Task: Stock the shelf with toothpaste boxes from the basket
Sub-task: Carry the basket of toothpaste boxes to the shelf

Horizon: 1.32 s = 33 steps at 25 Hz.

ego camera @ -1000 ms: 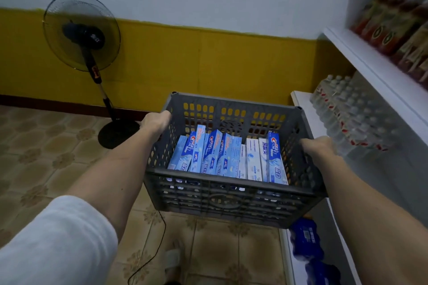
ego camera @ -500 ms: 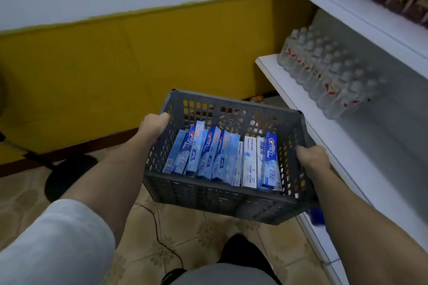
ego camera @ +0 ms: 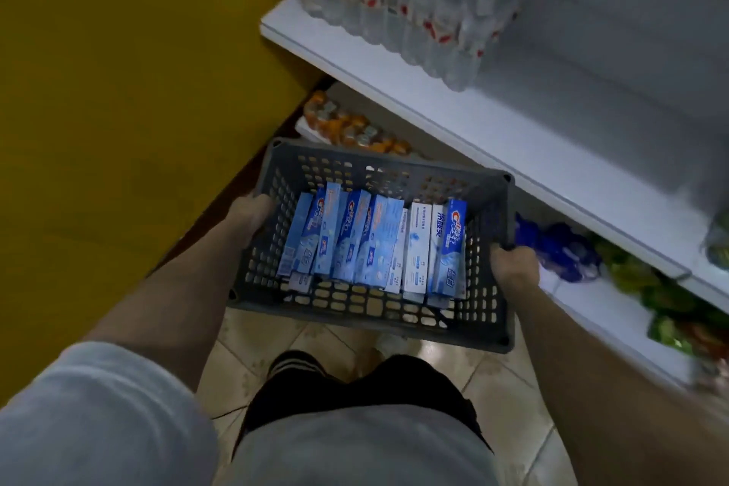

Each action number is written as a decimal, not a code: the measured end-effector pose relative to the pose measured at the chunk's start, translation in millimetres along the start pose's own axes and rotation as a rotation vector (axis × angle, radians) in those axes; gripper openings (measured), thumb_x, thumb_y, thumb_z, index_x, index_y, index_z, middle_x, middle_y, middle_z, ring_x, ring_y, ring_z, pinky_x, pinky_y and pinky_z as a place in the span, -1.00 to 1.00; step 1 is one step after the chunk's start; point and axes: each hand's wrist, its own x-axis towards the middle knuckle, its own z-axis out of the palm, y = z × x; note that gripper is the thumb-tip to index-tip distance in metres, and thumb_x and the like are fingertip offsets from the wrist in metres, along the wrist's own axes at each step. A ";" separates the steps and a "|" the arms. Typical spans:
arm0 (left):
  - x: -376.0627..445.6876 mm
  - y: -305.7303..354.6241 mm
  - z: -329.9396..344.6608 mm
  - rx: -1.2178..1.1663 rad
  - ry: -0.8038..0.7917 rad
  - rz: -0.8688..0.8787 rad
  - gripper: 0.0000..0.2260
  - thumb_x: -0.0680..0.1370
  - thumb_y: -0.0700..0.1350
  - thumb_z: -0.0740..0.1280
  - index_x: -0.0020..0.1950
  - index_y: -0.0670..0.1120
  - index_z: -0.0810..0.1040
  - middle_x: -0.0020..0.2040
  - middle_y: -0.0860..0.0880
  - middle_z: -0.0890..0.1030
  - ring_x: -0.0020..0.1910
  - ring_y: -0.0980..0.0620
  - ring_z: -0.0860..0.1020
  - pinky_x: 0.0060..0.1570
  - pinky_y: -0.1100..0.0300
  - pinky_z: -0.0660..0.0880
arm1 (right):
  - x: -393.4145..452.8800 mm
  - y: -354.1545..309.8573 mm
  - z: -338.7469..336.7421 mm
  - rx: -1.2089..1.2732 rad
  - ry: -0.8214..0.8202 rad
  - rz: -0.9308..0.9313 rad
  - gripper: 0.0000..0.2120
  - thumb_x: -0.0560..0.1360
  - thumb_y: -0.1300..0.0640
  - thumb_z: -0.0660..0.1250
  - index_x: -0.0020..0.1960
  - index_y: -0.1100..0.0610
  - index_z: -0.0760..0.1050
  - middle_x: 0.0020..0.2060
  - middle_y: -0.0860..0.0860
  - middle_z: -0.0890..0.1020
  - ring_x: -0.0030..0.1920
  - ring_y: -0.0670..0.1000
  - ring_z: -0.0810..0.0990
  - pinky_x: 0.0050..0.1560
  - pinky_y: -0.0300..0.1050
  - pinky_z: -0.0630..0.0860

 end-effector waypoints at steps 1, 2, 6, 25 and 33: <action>16.5 11.4 12.3 0.048 -0.040 0.012 -0.49 0.40 -0.18 0.26 0.33 -0.33 0.45 0.13 -0.30 0.59 -0.11 -0.22 0.57 -0.35 0.17 0.43 | 7.1 8.2 3.2 0.019 0.006 0.044 -0.63 0.57 0.07 0.25 0.18 0.37 0.53 0.01 0.28 0.60 -0.04 0.22 0.55 -0.07 -0.04 0.43; 26.4 23.8 24.2 0.083 -0.060 0.002 -0.42 0.32 -0.18 0.27 0.33 -0.33 0.44 0.12 -0.29 0.59 -0.11 -0.23 0.57 -0.36 0.17 0.43 | 13.5 15.6 7.8 0.037 0.004 0.091 -0.65 0.58 0.08 0.24 0.16 0.36 0.53 -0.03 0.26 0.60 -0.07 0.20 0.55 -0.07 -0.02 0.46; 82.8 57.4 86.0 0.136 -0.159 0.056 -0.51 0.38 -0.26 0.27 0.32 -0.28 0.46 -0.16 -0.15 0.50 -0.22 -0.13 0.48 -0.27 0.10 0.47 | 47.1 41.6 44.6 0.104 0.053 0.235 -0.69 0.60 0.01 0.22 -0.08 0.25 0.53 -0.04 0.25 0.64 -0.11 0.20 0.60 -0.06 0.09 0.57; 471.4 -64.7 286.8 0.336 -0.320 0.054 -0.45 0.17 -0.17 0.27 0.16 -0.19 0.55 0.09 -0.18 0.59 0.05 -0.23 0.54 0.14 -0.14 0.50 | 274.8 173.3 353.0 0.231 0.246 0.499 -0.64 0.60 -0.09 0.22 0.04 0.23 0.53 -0.09 0.24 0.62 -0.12 0.23 0.58 -0.17 0.02 0.47; 469.4 -58.0 297.6 0.356 -0.348 0.057 -0.45 0.37 -0.12 0.36 0.36 -0.16 0.44 0.21 -0.18 0.56 0.15 -0.21 0.53 0.22 -0.17 0.47 | 294.8 165.2 353.0 0.170 0.151 0.563 -0.66 0.56 0.06 0.18 0.19 0.26 0.51 0.04 0.23 0.64 0.01 0.27 0.62 0.08 0.18 0.58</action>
